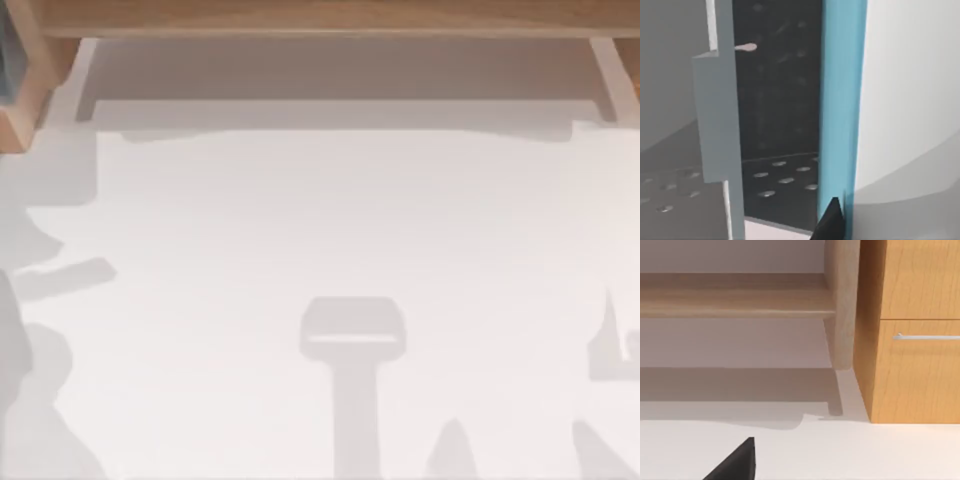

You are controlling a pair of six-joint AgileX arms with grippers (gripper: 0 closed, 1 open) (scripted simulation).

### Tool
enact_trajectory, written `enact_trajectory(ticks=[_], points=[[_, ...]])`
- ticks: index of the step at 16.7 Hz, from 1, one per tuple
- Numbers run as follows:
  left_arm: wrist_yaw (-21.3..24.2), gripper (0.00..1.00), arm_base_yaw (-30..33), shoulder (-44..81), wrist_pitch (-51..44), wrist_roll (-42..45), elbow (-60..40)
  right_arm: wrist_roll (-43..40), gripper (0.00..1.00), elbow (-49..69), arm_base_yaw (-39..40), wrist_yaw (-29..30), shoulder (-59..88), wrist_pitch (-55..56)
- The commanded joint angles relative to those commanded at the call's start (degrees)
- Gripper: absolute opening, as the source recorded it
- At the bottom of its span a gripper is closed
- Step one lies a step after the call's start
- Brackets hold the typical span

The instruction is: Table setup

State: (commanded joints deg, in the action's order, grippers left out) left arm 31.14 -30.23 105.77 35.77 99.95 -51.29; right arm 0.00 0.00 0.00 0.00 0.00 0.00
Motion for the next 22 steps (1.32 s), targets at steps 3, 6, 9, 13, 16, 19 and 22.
enact_trajectory(ticks=[3, 6, 9, 13, 16, 19, 22], points=[[0.0, 0.0, 0.7, 1.2, 0.7, 0.2, -0.7, 0.0, 1.0, 0.0, 0.0, 0.0, 0.0, 0.0], [0.0, 0.0, 0.7, 1.2, 0.7, 0.2, -0.7, 0.0, 1.0, 0.0, 0.0, 0.0, 0.0, 0.0], [-0.1, 0.0, 0.5, 1.1, 0.6, 0.2, -0.6, 0.0, 1.0, 0.0, 0.0, 0.0, 0.0, 0.0], [-1.3, 0.0, 1.7, 3.8, 0.6, -0.3, -4.3, 0.0, 1.0, 0.0, 0.0, 0.0, 0.0, 0.0], [-2.1, 0.0, 2.9, 6.3, 0.3, -0.6, -6.7, 0.0, 1.0, 0.0, 0.0, 0.0, 0.0, 0.0], [-2.2, 0.0, 3.0, 6.5, 0.3, -0.6, -6.8, 0.0, 1.0, 0.0, 0.0, 0.0, 0.0, 0.0], [-2.2, 0.15, 3.0, 6.5, 0.3, -0.6, -6.8, 0.0, 1.0, 0.0, 0.0, 0.0, 0.0, 0.0]])
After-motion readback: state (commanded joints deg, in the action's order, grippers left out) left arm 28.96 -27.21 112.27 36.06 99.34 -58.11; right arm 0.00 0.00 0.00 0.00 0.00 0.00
